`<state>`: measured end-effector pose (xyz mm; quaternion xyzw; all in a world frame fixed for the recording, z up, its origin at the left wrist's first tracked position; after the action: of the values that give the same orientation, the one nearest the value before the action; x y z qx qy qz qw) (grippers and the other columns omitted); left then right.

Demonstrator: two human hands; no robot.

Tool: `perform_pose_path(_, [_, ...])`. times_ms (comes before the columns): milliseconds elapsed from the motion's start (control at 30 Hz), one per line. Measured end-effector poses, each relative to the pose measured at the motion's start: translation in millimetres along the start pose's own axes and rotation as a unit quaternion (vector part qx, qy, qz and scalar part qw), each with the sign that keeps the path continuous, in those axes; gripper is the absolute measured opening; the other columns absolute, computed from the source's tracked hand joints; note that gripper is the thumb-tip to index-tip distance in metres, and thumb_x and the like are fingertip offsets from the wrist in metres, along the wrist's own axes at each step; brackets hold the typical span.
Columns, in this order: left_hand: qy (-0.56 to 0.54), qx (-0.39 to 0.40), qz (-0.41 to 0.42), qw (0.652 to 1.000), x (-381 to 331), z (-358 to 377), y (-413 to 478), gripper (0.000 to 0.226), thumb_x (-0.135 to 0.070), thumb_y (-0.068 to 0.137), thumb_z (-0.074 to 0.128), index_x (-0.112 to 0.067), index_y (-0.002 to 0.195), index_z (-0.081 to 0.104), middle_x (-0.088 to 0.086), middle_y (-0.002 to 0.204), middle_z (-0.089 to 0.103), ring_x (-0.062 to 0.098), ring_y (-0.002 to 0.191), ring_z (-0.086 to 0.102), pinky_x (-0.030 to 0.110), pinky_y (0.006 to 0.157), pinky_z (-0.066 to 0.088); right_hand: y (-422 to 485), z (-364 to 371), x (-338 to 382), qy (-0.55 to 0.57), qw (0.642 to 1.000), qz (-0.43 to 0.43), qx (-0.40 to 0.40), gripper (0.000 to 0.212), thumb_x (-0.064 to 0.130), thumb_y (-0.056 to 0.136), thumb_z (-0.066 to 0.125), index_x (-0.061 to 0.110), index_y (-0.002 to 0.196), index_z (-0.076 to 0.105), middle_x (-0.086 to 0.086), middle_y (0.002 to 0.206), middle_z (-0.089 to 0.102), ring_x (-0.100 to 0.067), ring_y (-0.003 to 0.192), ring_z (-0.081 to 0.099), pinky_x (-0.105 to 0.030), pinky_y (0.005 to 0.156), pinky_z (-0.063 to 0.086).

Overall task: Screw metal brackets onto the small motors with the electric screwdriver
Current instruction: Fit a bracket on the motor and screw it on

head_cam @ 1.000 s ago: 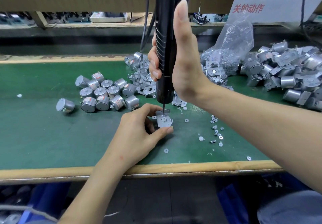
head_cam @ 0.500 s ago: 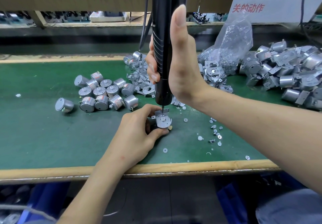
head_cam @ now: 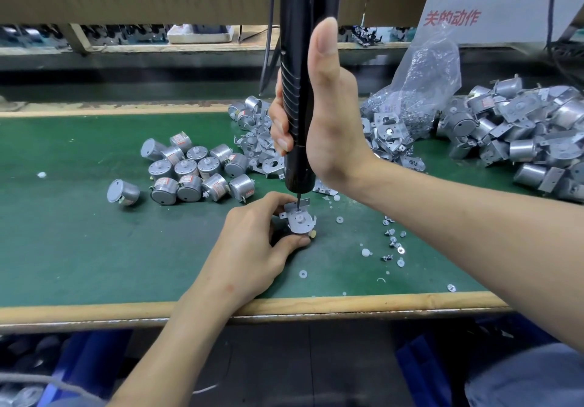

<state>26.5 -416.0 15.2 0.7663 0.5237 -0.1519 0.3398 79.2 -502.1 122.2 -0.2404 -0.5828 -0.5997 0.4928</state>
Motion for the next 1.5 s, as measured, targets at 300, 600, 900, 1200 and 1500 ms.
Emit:
perform_pose_path(300, [0.007,0.003,0.008,1.000,-0.3,1.9,0.8,0.042,-0.032,0.075,0.084,-0.021,0.110,0.063,-0.049,0.080,0.049,-0.013,0.067,0.050,0.003,0.062,0.033,-2.8,-9.3,-0.2,-0.028,0.998,0.007,-0.061,0.064,0.063,0.096,0.045,0.005,0.070,0.046,-0.008,0.050,0.044,-0.024,0.040,0.043,-0.027,0.043,0.037])
perform_pose_path(600, [0.009,0.026,0.014,1.000,-1.2,5.8,0.9,0.039,-0.032,0.077,0.083,-0.026,0.108,0.060,-0.047,0.078,0.050,-0.009,0.065,0.050,0.006,0.060,0.033,-1.4,-15.6,10.0,0.023,0.997,0.070,0.007,0.080,0.089,0.082,0.042,0.010,0.076,0.049,-0.010,0.056,0.044,-0.023,0.046,0.041,-0.029,0.049,0.038])
perform_pose_path(900, [0.014,0.045,0.015,0.999,-1.1,10.3,0.4,0.043,-0.037,0.080,0.079,-0.030,0.118,0.058,-0.032,0.082,0.051,-0.014,0.075,0.049,0.006,0.067,0.034,-38.5,-55.4,9.5,0.021,0.994,0.097,0.038,0.080,0.088,0.050,0.055,0.013,0.079,0.050,-0.006,0.056,0.044,-0.019,0.043,0.041,-0.027,0.049,0.039])
perform_pose_path(1200, [0.022,0.040,0.019,0.999,-1.0,10.5,0.0,0.043,-0.036,0.079,0.080,-0.031,0.115,0.058,-0.046,0.089,0.050,-0.016,0.074,0.049,0.004,0.066,0.034,-56.2,-79.7,17.6,0.047,0.991,0.121,0.036,0.074,0.090,0.047,0.058,0.020,0.072,0.057,-0.002,0.053,0.047,-0.018,0.041,0.042,-0.027,0.049,0.038])
perform_pose_path(1500, [0.022,0.043,0.015,0.999,-0.7,11.1,-0.7,0.042,-0.035,0.079,0.080,-0.031,0.115,0.058,-0.047,0.089,0.049,-0.016,0.075,0.049,0.004,0.067,0.034,-60.9,-74.0,11.2,0.057,0.991,0.113,0.041,0.075,0.091,0.049,0.062,0.020,0.075,0.057,-0.003,0.053,0.048,-0.018,0.041,0.044,-0.027,0.048,0.040])
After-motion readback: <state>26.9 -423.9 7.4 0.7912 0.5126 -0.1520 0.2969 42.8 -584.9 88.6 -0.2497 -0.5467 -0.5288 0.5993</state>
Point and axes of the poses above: each hand's wrist, its own y-axis towards the middle knuckle, its own z-axis out of the palm, x = y × z, the point moved 9 cm from there along y, towards the middle knuckle
